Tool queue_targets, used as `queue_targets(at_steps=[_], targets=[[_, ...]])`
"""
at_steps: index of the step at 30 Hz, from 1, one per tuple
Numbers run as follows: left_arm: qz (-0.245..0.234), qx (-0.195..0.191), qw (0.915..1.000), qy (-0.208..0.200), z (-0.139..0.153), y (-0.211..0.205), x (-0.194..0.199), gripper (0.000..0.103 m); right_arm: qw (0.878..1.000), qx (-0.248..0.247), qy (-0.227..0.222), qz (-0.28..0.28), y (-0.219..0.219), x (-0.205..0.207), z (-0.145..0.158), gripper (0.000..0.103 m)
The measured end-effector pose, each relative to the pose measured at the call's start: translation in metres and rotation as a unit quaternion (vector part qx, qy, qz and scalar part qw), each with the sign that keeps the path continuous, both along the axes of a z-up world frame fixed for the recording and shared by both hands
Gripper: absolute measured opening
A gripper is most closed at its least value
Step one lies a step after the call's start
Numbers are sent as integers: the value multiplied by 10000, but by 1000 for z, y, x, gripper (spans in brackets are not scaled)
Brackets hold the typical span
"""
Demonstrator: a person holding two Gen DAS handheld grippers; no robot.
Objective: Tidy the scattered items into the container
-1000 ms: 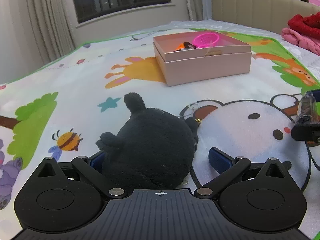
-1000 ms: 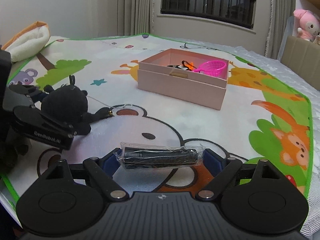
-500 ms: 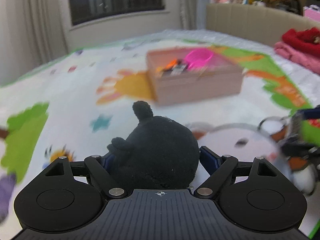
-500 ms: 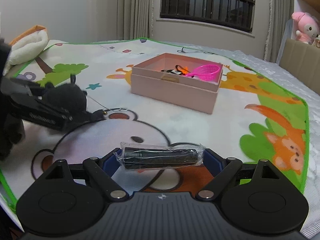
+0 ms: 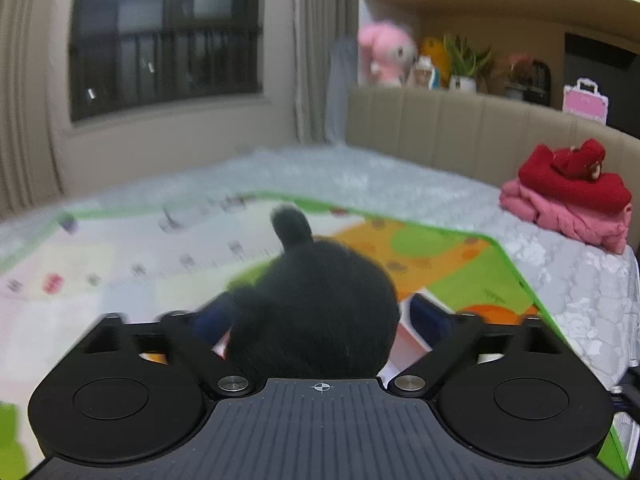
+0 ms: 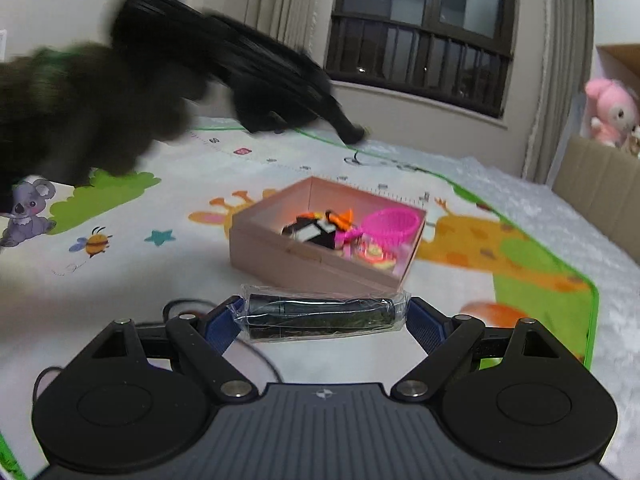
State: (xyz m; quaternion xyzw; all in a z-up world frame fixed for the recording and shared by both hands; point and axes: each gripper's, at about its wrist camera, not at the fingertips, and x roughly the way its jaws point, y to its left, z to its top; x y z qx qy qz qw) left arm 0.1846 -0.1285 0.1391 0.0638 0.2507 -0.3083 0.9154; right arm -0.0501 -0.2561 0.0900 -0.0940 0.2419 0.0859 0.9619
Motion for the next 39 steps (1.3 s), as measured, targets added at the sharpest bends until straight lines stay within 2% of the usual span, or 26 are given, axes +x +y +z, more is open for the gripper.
queue_targets(at_steps=[3, 6, 11, 16, 20, 23, 25, 28, 31, 33, 36, 39], targets=[[154, -150, 9989, 405, -27, 10, 18, 99, 10000, -87, 41, 14, 2, 14, 2, 87], [404, -310, 9965, 659, -50, 37, 15, 101, 9997, -231, 73, 22, 1, 29, -2, 87], [848, 98, 9942, 656, -77, 71, -13, 102, 9994, -200, 283, -40, 0, 73, -7, 87], [869, 198, 9933, 736, -83, 84, -34, 102, 9995, -85, 260, 134, 9, 126, 11, 87], [762, 198, 9937, 800, -86, 84, -41, 102, 9987, -484, 66, 159, 26, 182, 23, 87], [696, 244, 9945, 745, -86, 78, -41, 102, 9985, -530, 97, 119, 31, 216, 28, 87], [657, 246, 9948, 734, -87, 75, -41, 102, 9988, -336, 294, 184, 27, 237, 30, 92], [570, 203, 9954, 747, -89, 69, -39, 102, 9987, 147, 487, -13, 11, 252, 34, 96], [484, 127, 9962, 710, -94, 62, -37, 103, 9961, 685, 519, -209, -19, 243, 36, 97], [497, 70, 9963, 696, -99, 56, -34, 103, 9907, 1016, 661, -611, -46, 237, 26, 97], [454, -60, 9960, 761, -106, 48, -29, 103, 9728, 1684, 1089, -1157, -82, 237, 0, 98], [306, -205, 9957, 849, -109, 42, -25, 103, 9443, 2548, 1617, -1309, -102, 239, -31, 101]])
